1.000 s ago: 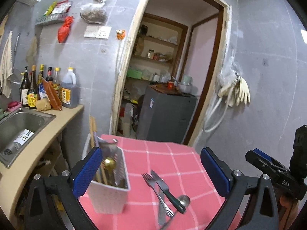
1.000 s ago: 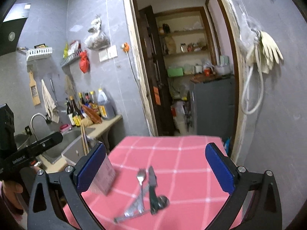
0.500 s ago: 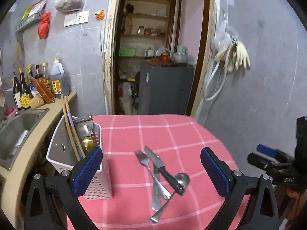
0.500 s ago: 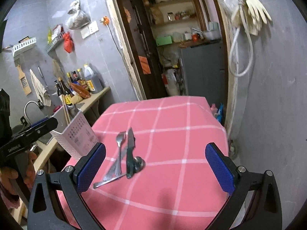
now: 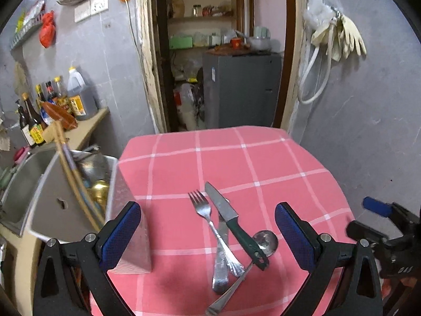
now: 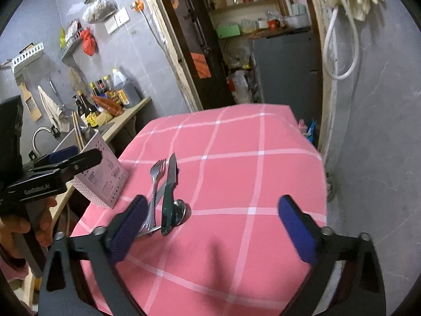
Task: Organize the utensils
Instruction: 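Move both tools over the fork, spoon and knives, then grasp the silver fork with the left tool while the right tool grasps the silver spoon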
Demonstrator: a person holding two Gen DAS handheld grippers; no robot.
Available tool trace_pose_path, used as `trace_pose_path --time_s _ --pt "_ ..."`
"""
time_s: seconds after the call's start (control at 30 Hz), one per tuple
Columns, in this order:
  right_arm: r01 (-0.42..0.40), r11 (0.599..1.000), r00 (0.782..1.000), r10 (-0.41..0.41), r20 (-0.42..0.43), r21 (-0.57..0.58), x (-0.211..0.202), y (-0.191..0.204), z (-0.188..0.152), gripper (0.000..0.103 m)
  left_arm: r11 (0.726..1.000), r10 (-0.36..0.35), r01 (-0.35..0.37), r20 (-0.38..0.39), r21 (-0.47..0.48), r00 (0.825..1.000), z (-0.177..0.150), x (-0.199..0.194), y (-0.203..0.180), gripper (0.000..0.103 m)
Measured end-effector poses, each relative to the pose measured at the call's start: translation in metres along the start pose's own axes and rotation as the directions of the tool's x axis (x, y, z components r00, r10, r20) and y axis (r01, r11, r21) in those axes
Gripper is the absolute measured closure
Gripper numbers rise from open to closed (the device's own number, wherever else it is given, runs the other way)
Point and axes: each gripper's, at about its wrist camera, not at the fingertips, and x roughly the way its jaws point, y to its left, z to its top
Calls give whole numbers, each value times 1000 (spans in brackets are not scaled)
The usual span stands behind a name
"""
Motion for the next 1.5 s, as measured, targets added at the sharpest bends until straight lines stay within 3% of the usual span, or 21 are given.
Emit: trace_pose_path --time_s 0.1,0.23,0.5,0.67,0.83,0.93,1.03,1.13,1.2,1.33,1.5 --pt "-23 1000 999 23 -45 15 20 0 -3 33 1000 -14 13 -45 -13 999 2 18 -4 8" --pt "-54 998 995 56 -88 27 43 3 -8 42 997 -41 32 -134 -72 990 2 49 -1 18" --pt "-120 992 975 124 -185 33 89 21 -16 65 988 -59 15 -291 -151 955 -8 105 9 38" --pt "-130 990 962 140 -233 60 109 26 -25 71 978 -73 0 -350 -206 934 -12 132 17 45" --pt "-142 988 953 154 -262 67 121 31 -28 73 967 -83 -18 -380 -254 921 -12 149 24 53" --pt "-147 988 945 157 -288 55 128 34 -27 78 957 -116 -5 -394 -292 912 -11 159 27 69" --pt "-153 986 934 165 -316 62 135 34 -25 86 950 -129 2 -386 -313 913 -9 159 29 77" --pt "-164 984 925 176 -335 67 139 36 -24 88 947 -142 12 -383 -322 913 -8 158 29 78" --pt "-162 985 923 175 -343 66 140 37 -23 98 946 -149 18 -383 -325 912 -8 157 30 78" --pt "-155 983 921 180 -347 99 139 34 -25 99 944 -172 44 -374 -328 911 -11 150 30 78" --pt "-103 988 942 133 -308 111 120 29 -25 100 950 -197 94 -337 -299 921 -6 139 31 78"
